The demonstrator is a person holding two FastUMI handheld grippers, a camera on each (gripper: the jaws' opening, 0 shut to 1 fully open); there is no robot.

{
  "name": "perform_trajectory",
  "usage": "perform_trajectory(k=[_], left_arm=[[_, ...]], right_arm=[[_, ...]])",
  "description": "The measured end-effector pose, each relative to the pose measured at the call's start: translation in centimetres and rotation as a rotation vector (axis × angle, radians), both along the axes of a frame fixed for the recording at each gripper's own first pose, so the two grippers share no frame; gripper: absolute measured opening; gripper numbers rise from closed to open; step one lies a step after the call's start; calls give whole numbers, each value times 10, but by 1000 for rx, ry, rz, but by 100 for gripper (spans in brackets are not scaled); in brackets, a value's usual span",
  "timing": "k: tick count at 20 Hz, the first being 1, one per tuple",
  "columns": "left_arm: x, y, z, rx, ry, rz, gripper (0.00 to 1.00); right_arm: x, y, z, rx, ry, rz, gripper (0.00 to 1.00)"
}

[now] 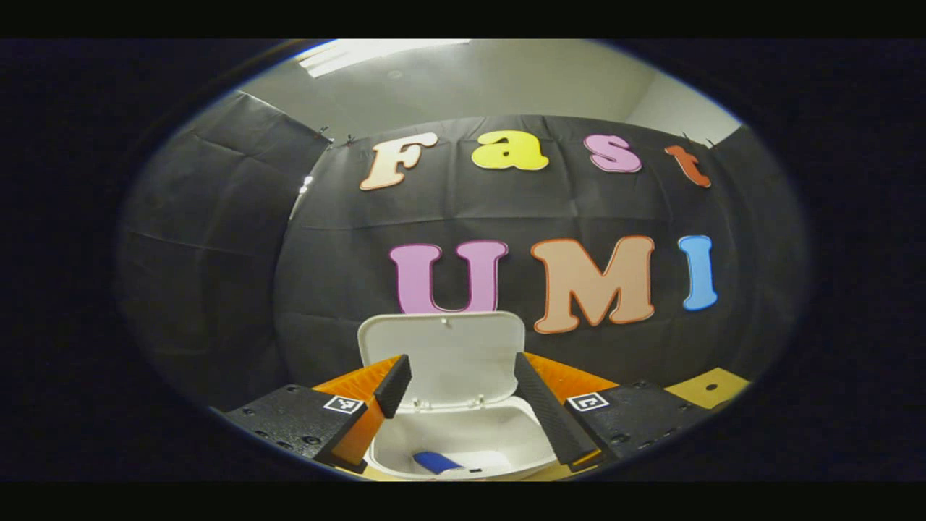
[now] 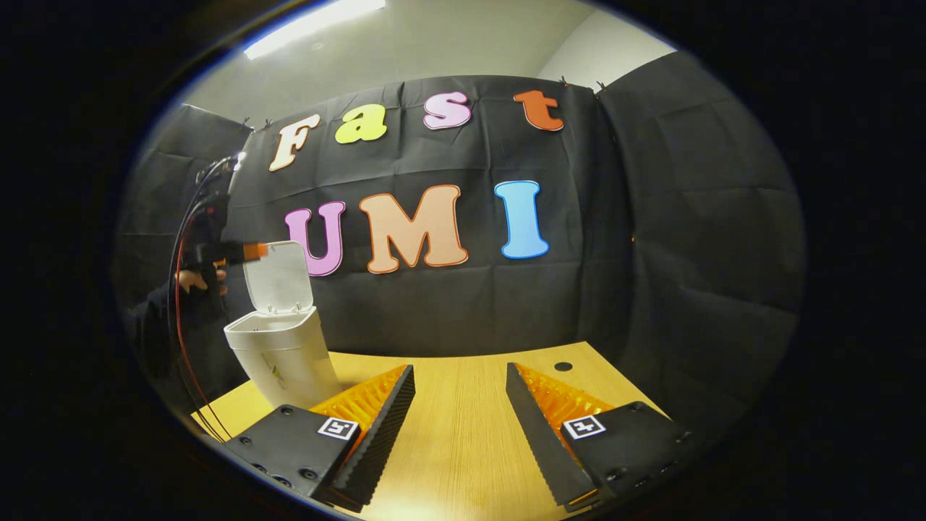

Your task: Press the lid of the desktop garbage bin to open it, pick up the crumpled paper on the desktop and throw it into the bin, then pick up the pop can on the desktop and drop it into the bin, and finally close the garbage bin lid.

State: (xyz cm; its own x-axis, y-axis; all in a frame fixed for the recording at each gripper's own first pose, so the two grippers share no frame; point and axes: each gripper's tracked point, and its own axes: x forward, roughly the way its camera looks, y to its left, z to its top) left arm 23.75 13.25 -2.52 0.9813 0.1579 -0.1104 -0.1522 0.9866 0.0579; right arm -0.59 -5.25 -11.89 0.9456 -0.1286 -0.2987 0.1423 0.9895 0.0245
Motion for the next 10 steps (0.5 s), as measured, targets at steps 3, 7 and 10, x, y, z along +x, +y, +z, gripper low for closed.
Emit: perform_trajectory(k=[3, 7, 10], left_arm=[[32, 12, 18, 45, -1, 8, 86], [79, 27, 11, 51, 65, 13, 88], [104, 39, -3, 69, 113, 40, 87]], right_arm=[[0, 0, 0, 10, 16, -11, 87], [-3, -6, -7, 4, 35, -30, 87], [-4, -10, -8, -11, 47, -40, 87]])
